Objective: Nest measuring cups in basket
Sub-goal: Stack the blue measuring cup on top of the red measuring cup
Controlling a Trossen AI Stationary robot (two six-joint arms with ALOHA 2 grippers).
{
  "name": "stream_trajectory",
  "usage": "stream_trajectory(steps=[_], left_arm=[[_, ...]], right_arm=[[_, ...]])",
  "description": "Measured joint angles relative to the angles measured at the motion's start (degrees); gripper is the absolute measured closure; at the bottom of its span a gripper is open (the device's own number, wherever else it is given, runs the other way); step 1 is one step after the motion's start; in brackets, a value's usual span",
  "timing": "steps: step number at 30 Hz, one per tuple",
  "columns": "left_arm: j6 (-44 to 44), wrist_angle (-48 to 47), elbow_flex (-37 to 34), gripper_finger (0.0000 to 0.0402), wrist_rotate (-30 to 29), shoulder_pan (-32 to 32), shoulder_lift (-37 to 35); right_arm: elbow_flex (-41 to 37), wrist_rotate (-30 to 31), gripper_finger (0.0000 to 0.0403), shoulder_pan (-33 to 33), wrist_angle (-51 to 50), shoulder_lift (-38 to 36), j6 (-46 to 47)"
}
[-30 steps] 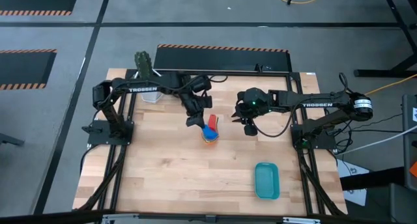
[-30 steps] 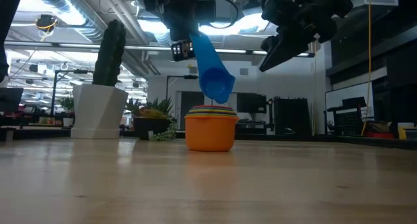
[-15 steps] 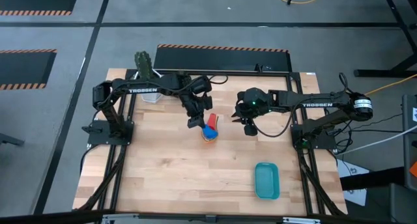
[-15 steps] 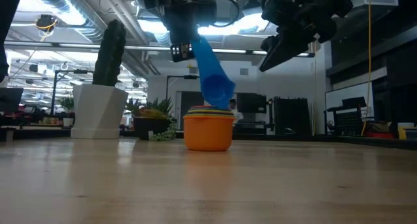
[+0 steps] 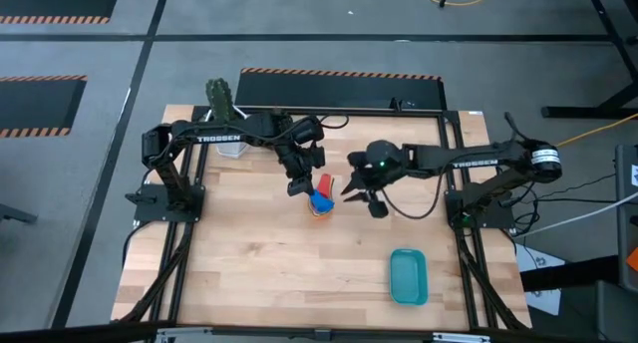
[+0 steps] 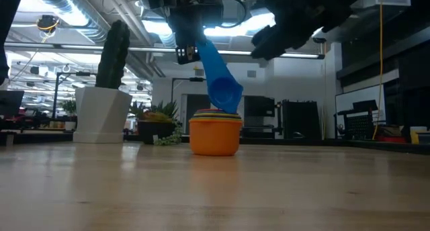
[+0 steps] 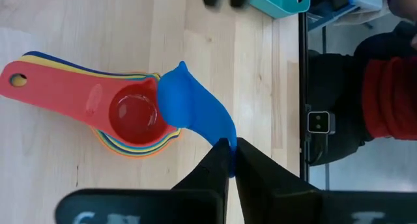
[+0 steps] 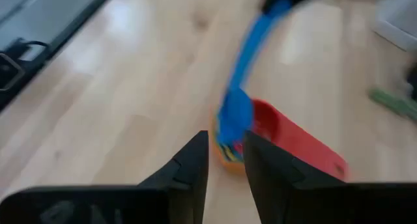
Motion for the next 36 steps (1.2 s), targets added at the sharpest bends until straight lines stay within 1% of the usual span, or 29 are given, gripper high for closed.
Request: stream_trajectory(steps=[5,8,12,16,22,27,32,36], left_arm=[[-0.1,0.0,0.0,0.0392,0.0,0.0,0.0],[-0.1,0.0,0.0,0.0384,0.0,0.0,0.0],[-0.1,0.0,0.0,0.0373,-0.1,0.0,0.0],[-0.2,0.0,0.0,0.0374,-0.1,0.0,0.0],[-0.2,0.0,0.0,0.0387,-0.5,0.0,0.0],[-0.2,0.0,0.0,0.0390,-1.0,0.0,0.0],[-0.2,0.0,0.0,0.0377,-1.4,0.0,0.0],[-0.2,0.1,0.0,0.0372,-1.5,0.0,0.0]], right_arm=[[0.0,-0.3,0.0303,2.0,4.5,4.2,0.0],[0.0,0.6,0.0303,2.9,6.2,6.0,0.0],[0.0,4.4,0.0303,3.8,7.7,7.4,0.3],[0.0,8.4,0.0303,4.0,9.6,7.8,3.1],[0.0,8.7,0.0303,4.0,11.7,7.8,4.7],[0.0,8.7,0.0303,4.0,14.9,7.8,4.8],[0.0,8.7,0.0303,3.9,18.9,8.4,10.6],[0.0,8.7,0.0303,3.7,21.3,10.7,13.9]])
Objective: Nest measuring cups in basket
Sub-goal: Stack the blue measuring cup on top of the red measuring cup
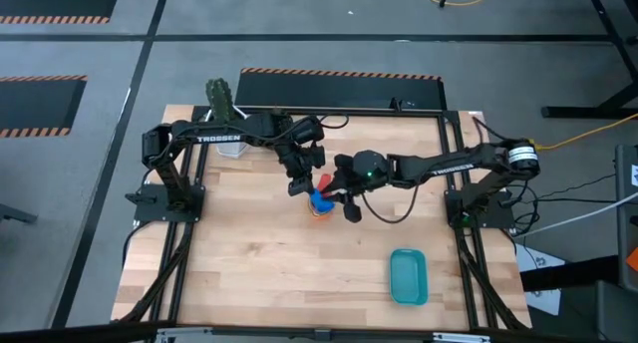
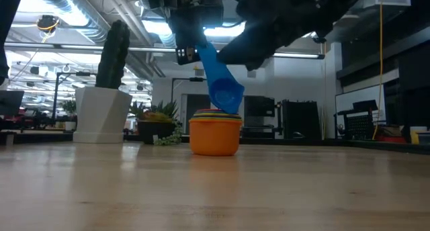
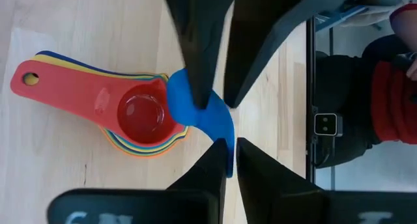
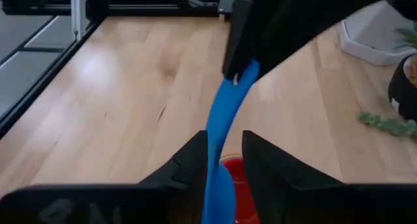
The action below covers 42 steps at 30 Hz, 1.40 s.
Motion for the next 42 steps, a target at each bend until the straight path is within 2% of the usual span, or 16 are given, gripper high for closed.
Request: stream_trajectory(steps=[8,12,16,22,26,35,42], left_arm=[[0.0,0.1,0.0,0.0389,-1.3,0.0,0.0],[0.0,0.1,0.0,0.0391,-1.3,0.0,0.0],[0.0,0.1,0.0,0.0376,-1.2,0.0,0.0],[0.1,0.1,0.1,0.0347,-1.6,0.0,0.0],[0.6,0.0,0.1,0.0345,-2.2,0.0,-0.7],[2.1,-3.5,0.1,0.0357,-10.1,-0.6,-9.8],[2.2,-6.5,0.0,0.0353,-21.9,-3.5,-16.5]], right_arm=[[0.0,-0.1,0.0306,0.0,2.8,4.2,1.3],[0.0,-0.2,0.0335,0.0,2.7,4.3,1.4],[0.0,-0.2,0.0388,0.0,2.9,4.2,1.5],[0.0,-0.1,0.0388,0.0,3.1,4.2,4.1],[0.0,-0.1,0.0396,0.0,3.1,4.2,4.2],[0.0,-3.8,0.0393,-0.5,5.1,4.1,9.5],[0.0,-4.6,0.0391,-3.1,9.3,4.3,16.5]])
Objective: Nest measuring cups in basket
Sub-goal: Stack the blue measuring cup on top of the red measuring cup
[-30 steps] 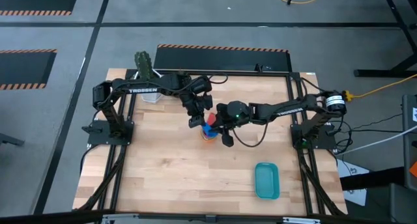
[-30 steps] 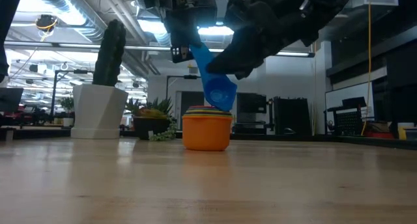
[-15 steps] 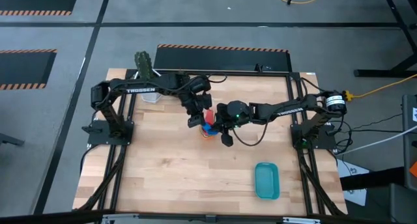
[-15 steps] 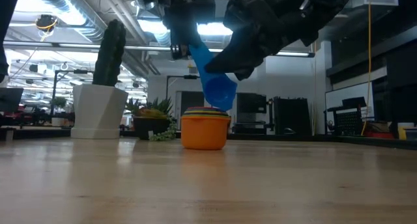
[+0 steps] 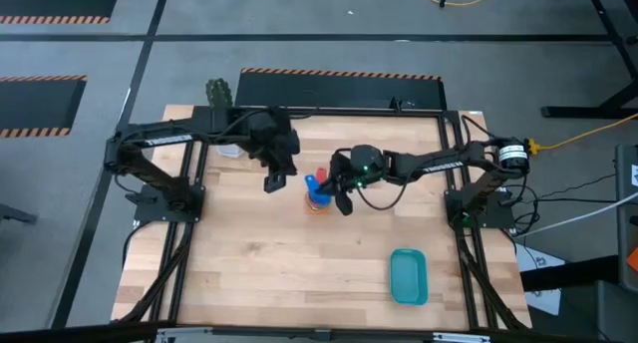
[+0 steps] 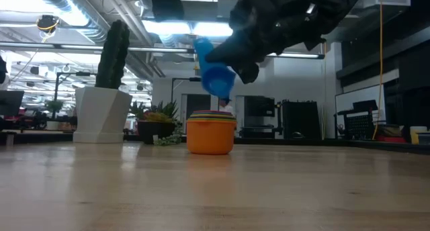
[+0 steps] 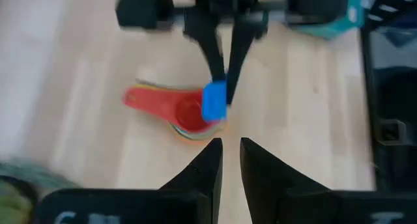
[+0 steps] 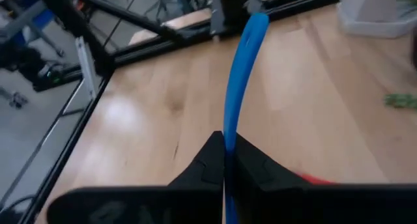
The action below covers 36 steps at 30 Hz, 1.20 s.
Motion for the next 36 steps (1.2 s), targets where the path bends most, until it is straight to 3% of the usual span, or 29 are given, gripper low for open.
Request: stream_trajectory(steps=[4,12,31,36], left_arm=[[0.0,-0.6,0.0,0.0356,-4.8,-1.8,-1.3],[-0.1,-1.6,-0.1,0.0355,-5.1,-4.2,-1.2],[-0.6,-1.5,-0.1,0.0362,-7.8,-7.1,-1.2],[-0.7,-1.4,-0.1,0.0358,-7.9,-7.1,-1.2]], right_arm=[[0.0,-0.4,0.0390,-1.3,1.8,2.1,3.0],[0.0,-8.6,0.0389,-3.9,3.5,4.7,10.2],[0.0,-8.5,0.0388,-6.2,3.1,4.7,8.9],[0.0,-8.5,0.0361,-6.2,3.1,4.7,9.9]])
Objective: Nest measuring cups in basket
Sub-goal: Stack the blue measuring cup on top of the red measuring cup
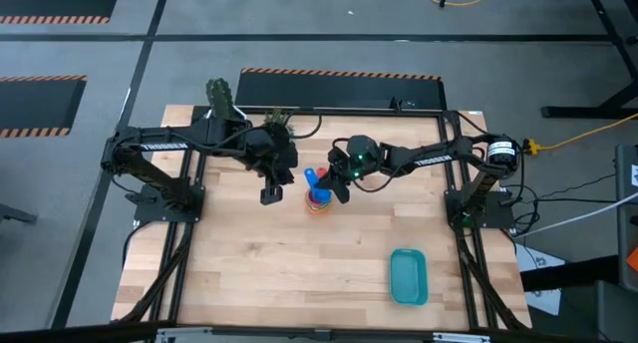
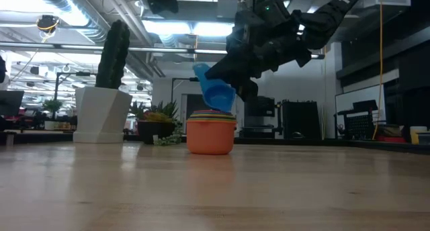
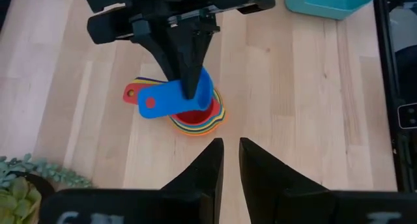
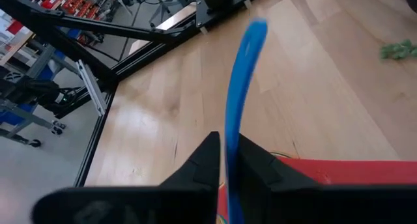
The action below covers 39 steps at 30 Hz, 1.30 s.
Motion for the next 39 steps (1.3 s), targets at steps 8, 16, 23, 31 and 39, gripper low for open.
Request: stream_trajectory(steps=[8,16,23,31,39], left_arm=[[0.0,0.0,0.0,0.0361,0.0,0.0,0.0],[-2.9,0.0,0.0,0.0359,0.0,0.0,0.0],[-5.8,-0.2,0.0,0.0361,-0.1,-1.0,0.0],[-10.6,-0.5,0.1,0.0363,-4.5,-4.8,1.3],[-13.4,-0.6,0.1,0.0362,-6.1,-8.9,7.8]], right_arm=[[0.0,4.5,0.0318,0.0,0.0,0.0,-1.8],[0.0,3.6,0.0317,-2.8,0.0,0.0,-4.6],[0.1,-7.7,0.0317,-8.1,-1.8,-2.3,-6.3],[0.1,-9.5,0.0317,-8.4,-11.2,-4.3,-13.8],[0.0,-1.5,0.0317,-8.2,-23.8,-4.3,-20.4]])
